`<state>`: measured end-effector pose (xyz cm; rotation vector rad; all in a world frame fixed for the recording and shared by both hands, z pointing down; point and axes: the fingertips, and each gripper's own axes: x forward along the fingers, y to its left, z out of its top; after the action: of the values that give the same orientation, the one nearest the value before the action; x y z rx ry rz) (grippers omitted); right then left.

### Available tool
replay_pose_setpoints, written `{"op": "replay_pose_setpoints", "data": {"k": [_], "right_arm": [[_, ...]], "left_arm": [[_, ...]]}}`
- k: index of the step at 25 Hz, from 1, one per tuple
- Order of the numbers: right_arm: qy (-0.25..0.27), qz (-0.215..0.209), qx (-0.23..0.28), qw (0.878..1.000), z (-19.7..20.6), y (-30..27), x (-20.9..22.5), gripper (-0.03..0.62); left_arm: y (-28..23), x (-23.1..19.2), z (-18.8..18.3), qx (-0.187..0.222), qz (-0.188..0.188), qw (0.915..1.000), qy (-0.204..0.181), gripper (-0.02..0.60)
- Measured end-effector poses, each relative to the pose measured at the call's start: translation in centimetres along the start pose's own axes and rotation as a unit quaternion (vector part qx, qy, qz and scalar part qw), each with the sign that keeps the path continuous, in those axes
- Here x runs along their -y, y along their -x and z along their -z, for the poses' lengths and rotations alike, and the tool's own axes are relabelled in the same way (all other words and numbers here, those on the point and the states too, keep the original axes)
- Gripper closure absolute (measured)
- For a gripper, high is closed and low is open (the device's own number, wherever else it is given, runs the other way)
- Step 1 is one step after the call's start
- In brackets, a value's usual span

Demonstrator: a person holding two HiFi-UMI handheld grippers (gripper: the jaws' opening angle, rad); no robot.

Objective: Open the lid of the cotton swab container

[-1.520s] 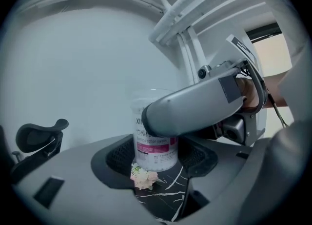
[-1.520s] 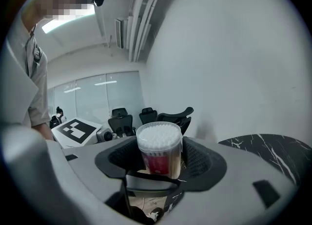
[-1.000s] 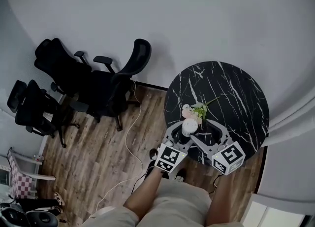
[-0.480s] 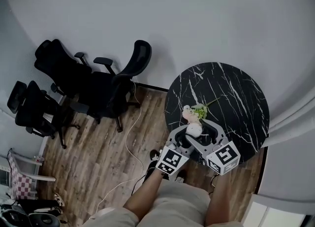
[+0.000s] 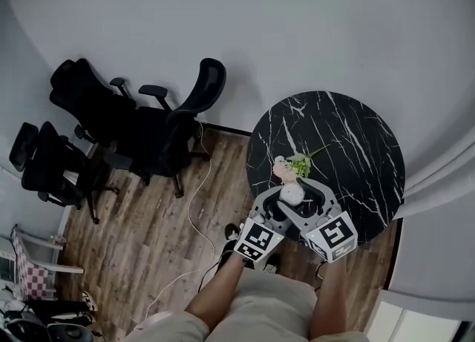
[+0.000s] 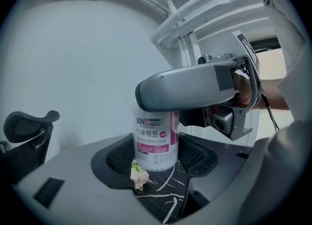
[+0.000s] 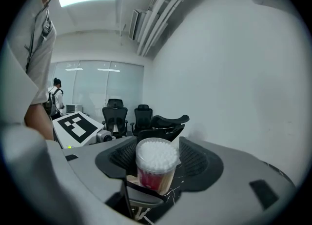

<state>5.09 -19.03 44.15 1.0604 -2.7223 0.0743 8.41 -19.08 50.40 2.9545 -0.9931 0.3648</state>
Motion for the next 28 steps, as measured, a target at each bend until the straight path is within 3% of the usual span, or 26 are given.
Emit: {"op": "replay_pose_setpoints", "data": {"k": [4, 6, 12, 19, 25, 28], "right_arm": [[-0.067, -0.025, 0.015, 0.997, -0.4, 0.4, 0.1, 0.301], [-0.075, -0.027, 0.018, 0.997, -0.4, 0.5, 0.2, 0.301], [-0.030, -0.006, 0.013, 0.999, -0.3, 0.3, 0.0, 0.299], [0.077, 0.023, 0.003, 0.997, -1.9, -0.1, 0.1, 0.299], [0.112, 0.056, 0.003, 0.992, -2.8, 0.2, 0.8, 0.299], [0.106, 0.085, 0.000, 0.991, -3.2, 0.6, 1.7, 0.299]], "left_arm": [[0.0, 0.0, 0.1, -0.008, 0.000, 1.0000, -0.004, 0.313], [0.0, 0.1, 0.2, -0.011, 0.001, 0.9999, -0.008, 0.313], [0.1, 0.0, 0.2, -0.007, 0.000, 1.0000, -0.005, 0.313], [0.0, -0.6, 0.5, -0.009, -0.008, 0.9999, 0.004, 0.313], [0.1, -1.2, 0.4, -0.007, -0.016, 0.9998, 0.006, 0.313], [0.0, -1.5, 0.5, -0.007, -0.019, 0.9998, 0.009, 0.313]]}}
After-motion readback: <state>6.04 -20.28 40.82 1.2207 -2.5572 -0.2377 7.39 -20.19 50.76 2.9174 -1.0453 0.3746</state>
